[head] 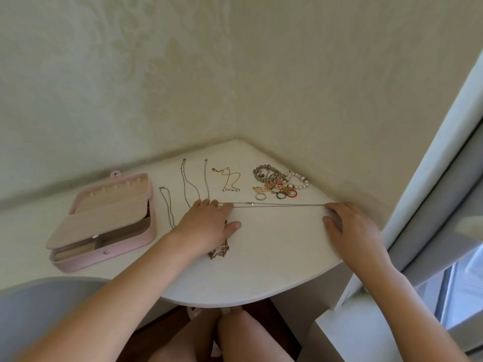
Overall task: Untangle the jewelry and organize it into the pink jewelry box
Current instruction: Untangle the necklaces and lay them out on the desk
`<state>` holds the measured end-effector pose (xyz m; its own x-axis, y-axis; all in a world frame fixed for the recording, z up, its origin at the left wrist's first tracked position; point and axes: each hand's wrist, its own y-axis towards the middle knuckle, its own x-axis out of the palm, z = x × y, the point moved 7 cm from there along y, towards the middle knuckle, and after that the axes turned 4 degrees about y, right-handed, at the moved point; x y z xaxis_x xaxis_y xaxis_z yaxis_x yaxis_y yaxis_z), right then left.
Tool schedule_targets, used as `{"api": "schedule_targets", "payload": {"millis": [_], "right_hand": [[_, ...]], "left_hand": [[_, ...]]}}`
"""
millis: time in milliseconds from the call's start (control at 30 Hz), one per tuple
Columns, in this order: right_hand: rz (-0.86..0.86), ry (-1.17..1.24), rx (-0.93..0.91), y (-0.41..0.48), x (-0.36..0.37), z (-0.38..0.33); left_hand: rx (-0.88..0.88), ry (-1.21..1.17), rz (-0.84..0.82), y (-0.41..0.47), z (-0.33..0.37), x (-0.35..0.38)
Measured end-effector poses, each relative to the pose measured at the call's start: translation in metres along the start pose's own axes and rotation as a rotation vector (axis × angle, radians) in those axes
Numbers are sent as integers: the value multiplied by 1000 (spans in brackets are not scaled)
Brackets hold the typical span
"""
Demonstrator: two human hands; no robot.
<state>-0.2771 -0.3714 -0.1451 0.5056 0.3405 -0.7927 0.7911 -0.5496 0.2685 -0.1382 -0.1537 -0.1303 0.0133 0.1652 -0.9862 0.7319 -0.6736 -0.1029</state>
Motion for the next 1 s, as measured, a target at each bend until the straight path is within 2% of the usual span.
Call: {"api": "schedule_targets", "payload": {"millis": [133,233,400,500,600,667,733,800,867,1000], "right_hand": [[-13,-107,18,4,2,-4],[26,-74,20,4,2,-11],[-56,-2,-148,1,18,-36],[-91,91,-223,-4,24,-55],[-195,191,-387,-20,34,-86],[-335,246,-523,-38,47,-112],[-458,263,-649,-57,60,-134],[-507,229,-756,-69,68,-145],[-519,234,-763,-70,71,-142],[-484,326,-620,-62,62,-117]], "left_hand": [[64,-74,59,-3,9,-3],[119,-135,93,-6,16,-4],[133,-202,72,-5,10,-3],[45,-314,97,-6,-8,-8],[-66,-480,162,-18,-36,-14],[-75,-528,213,-33,-46,-12],[2,-512,226,-50,-40,-5],[109,-486,226,-67,-25,7],[163,-461,203,-81,-12,20],[211,-338,197,-98,-3,36]]}}
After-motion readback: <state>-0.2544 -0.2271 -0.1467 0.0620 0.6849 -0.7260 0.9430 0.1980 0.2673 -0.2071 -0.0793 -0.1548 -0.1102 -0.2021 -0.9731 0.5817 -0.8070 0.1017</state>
